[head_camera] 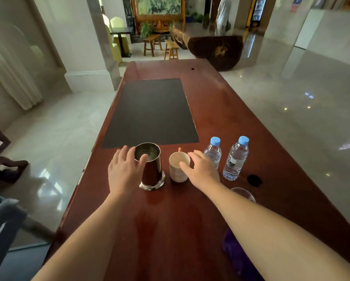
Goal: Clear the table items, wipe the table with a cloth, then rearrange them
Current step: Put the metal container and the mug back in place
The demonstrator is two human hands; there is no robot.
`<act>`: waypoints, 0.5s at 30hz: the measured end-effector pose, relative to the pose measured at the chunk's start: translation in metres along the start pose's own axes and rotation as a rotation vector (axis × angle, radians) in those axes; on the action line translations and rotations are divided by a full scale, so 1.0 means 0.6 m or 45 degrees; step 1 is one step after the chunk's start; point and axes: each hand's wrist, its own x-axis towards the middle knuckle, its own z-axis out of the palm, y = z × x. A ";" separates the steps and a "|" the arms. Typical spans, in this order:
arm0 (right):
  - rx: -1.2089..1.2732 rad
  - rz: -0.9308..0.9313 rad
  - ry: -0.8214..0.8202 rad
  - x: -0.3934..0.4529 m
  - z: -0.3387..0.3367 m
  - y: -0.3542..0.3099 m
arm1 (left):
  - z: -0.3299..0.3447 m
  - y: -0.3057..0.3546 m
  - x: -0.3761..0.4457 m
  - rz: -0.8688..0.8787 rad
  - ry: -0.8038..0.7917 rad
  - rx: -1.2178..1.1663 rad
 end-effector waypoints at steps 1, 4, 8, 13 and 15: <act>-0.059 -0.047 0.004 -0.004 -0.016 -0.004 | -0.013 0.011 -0.008 0.039 -0.021 0.088; -0.179 -0.196 0.001 -0.025 -0.071 -0.004 | -0.049 0.058 -0.040 0.107 -0.094 0.238; -0.337 -0.297 0.023 -0.067 -0.145 0.013 | -0.094 0.139 -0.102 0.191 -0.052 0.410; -0.537 -0.346 0.137 -0.135 -0.229 0.042 | -0.130 0.237 -0.179 0.223 -0.070 0.549; -0.587 -0.343 0.140 -0.161 -0.254 0.056 | -0.135 0.271 -0.203 0.258 -0.059 0.574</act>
